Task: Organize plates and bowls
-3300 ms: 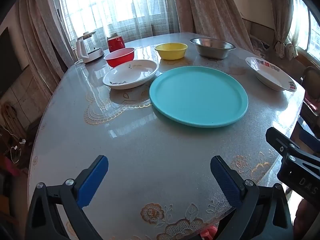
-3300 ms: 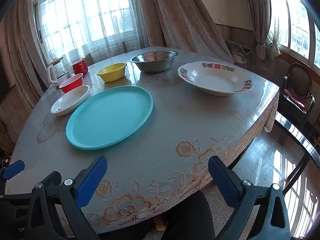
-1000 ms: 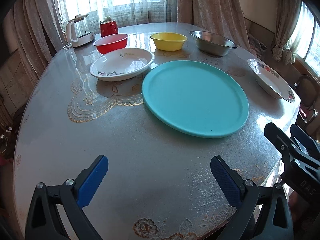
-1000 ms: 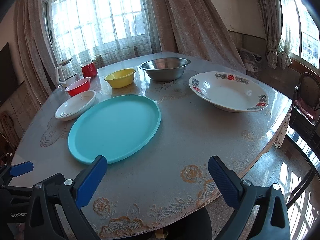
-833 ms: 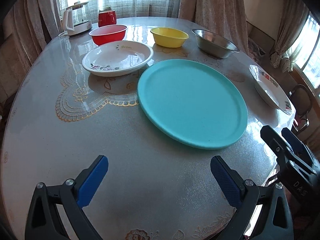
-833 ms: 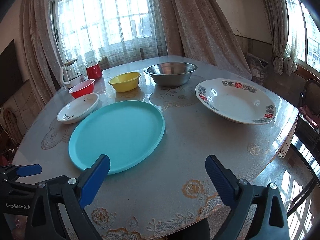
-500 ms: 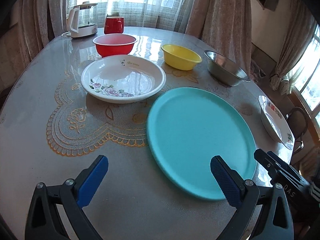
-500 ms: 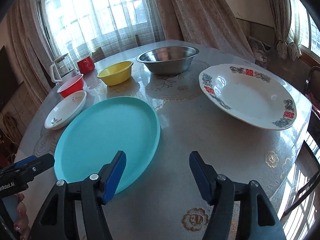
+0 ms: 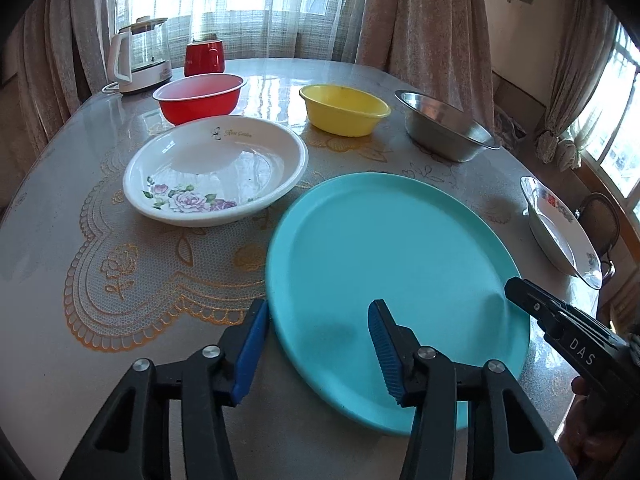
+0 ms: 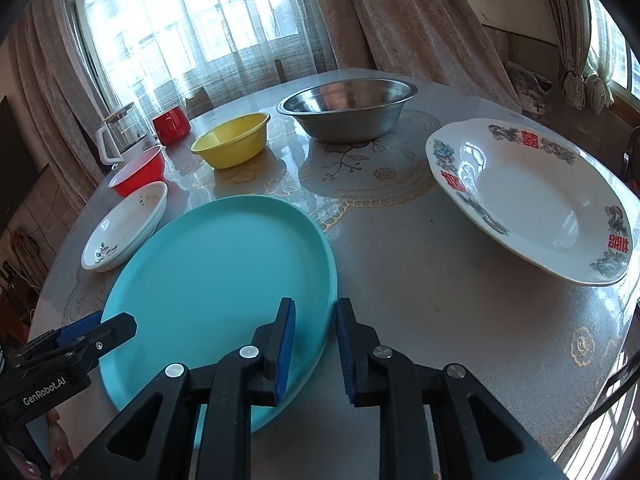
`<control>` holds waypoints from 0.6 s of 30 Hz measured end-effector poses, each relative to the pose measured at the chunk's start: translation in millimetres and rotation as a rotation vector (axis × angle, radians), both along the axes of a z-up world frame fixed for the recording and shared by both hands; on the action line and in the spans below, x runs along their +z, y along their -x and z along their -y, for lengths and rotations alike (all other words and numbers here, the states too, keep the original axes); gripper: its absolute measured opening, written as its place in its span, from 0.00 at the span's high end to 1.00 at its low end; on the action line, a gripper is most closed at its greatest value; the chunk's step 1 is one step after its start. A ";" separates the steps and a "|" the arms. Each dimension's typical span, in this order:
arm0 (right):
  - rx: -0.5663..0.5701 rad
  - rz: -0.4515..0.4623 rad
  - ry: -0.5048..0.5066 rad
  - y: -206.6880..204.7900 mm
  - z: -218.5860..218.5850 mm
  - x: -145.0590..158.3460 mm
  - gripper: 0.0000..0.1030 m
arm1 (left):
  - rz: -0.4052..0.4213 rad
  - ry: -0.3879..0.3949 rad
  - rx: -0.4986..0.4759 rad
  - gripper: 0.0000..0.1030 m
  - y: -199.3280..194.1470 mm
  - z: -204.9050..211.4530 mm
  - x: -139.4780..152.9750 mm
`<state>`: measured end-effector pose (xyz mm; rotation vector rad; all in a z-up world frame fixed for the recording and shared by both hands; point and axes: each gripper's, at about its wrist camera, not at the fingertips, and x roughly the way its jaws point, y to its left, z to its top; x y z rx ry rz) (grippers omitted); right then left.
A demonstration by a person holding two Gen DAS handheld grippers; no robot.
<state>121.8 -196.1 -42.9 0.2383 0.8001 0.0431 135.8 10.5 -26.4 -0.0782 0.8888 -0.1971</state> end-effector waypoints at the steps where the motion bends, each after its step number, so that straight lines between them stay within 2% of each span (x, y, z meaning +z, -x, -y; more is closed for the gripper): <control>1: -0.007 -0.002 -0.010 -0.6 3.2 -0.1 0.83 | 0.006 -0.008 0.001 0.53 -0.8 1.7 -0.3; 3: -0.024 -0.006 -0.021 -0.6 9.8 -0.3 0.86 | 0.009 -0.010 -0.003 0.59 -2.5 5.5 -0.5; 9: -0.070 -0.021 -0.051 5.3 31.0 0.8 0.86 | 0.019 -0.023 -0.044 0.59 -0.2 23.8 -0.5; 18: -0.094 -0.011 -0.050 18.3 39.7 -0.7 0.86 | 0.028 -0.028 -0.046 0.59 5.3 33.6 -1.0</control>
